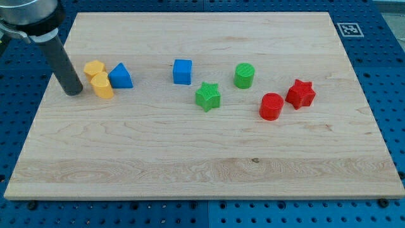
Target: Place the hexagon at the top of cube
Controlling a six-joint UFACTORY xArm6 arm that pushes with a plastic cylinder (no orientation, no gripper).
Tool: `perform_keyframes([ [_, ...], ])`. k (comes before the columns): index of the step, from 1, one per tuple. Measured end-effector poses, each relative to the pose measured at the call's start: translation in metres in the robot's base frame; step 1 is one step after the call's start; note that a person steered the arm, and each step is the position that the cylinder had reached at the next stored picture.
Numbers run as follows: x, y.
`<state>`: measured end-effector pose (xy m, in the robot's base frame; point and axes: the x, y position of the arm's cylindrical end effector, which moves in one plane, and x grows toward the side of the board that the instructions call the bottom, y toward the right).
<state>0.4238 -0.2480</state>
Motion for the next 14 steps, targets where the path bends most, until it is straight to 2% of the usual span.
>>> perform_keyframes([
  [1, -0.017, 0.002],
  [4, -0.032, 0.029],
  [6, -0.071, 0.034],
  [7, -0.071, 0.048],
  [9, -0.029, 0.054],
  [10, -0.02, 0.082],
  [11, -0.021, 0.103],
  [14, -0.062, 0.099],
])
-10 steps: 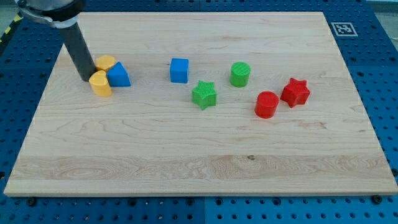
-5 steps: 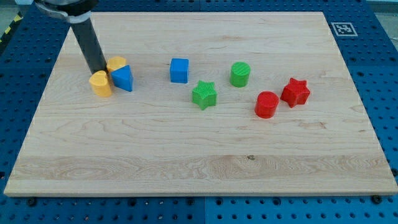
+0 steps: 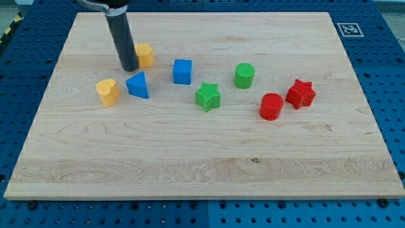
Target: Place the hexagon at the top of cube
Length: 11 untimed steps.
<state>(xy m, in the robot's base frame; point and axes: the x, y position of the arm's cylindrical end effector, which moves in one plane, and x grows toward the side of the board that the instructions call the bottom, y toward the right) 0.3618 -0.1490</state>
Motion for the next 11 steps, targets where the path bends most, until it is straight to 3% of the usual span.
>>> perform_keyframes([
  [3, -0.056, -0.001],
  [5, -0.044, 0.008],
  [8, -0.043, 0.074],
  [10, -0.035, 0.01],
  [11, -0.004, -0.048],
])
